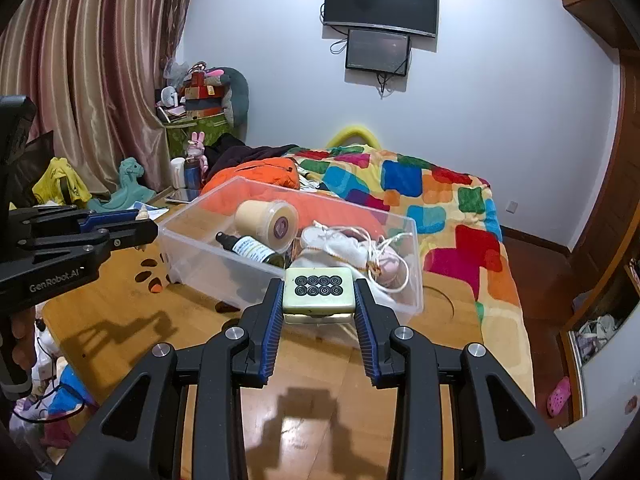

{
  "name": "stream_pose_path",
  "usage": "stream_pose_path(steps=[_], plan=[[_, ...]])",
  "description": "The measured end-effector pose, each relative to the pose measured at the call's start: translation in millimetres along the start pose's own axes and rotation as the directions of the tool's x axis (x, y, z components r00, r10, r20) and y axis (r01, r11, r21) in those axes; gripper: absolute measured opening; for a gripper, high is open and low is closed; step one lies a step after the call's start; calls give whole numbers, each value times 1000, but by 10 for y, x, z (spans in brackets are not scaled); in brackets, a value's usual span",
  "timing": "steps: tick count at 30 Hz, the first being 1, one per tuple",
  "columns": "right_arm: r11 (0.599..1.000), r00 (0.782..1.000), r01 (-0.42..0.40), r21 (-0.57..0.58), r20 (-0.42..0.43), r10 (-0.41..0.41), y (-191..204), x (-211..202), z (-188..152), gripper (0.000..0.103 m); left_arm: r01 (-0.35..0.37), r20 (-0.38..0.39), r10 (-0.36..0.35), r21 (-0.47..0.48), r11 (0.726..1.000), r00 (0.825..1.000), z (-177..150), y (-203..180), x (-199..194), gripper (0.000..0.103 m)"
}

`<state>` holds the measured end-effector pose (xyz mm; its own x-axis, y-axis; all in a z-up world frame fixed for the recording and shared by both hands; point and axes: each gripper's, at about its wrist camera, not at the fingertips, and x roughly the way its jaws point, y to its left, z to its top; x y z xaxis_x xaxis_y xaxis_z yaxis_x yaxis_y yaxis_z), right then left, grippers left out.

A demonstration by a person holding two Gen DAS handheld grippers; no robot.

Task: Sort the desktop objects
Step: 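Carry the seashell and block over the clear box with both tools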

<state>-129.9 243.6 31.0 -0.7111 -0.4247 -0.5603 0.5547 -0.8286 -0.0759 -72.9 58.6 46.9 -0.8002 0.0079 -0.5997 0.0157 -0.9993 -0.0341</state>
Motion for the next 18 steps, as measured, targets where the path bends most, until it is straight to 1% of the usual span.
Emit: stream_pose_path(steps=[7,13,16,18], plan=[[1000,1000,2,-20,5,-1,-21,111,161,31,16,16,-15,-11,1000,1000,176,104,94,21],[1000,1000,5,-28,11,-5,-69,229,286,31,28,20,-28,-16,999,999,260,139,219,21],[1000,1000,-1,-4,9,1,-120,315,312,31,34,11,-33,-17,999,999,291,142,322,21],[1000,1000,-16,13,1,16,-147,394,317,31,24,8,-24,-20,1000,1000,303,153,378,21]])
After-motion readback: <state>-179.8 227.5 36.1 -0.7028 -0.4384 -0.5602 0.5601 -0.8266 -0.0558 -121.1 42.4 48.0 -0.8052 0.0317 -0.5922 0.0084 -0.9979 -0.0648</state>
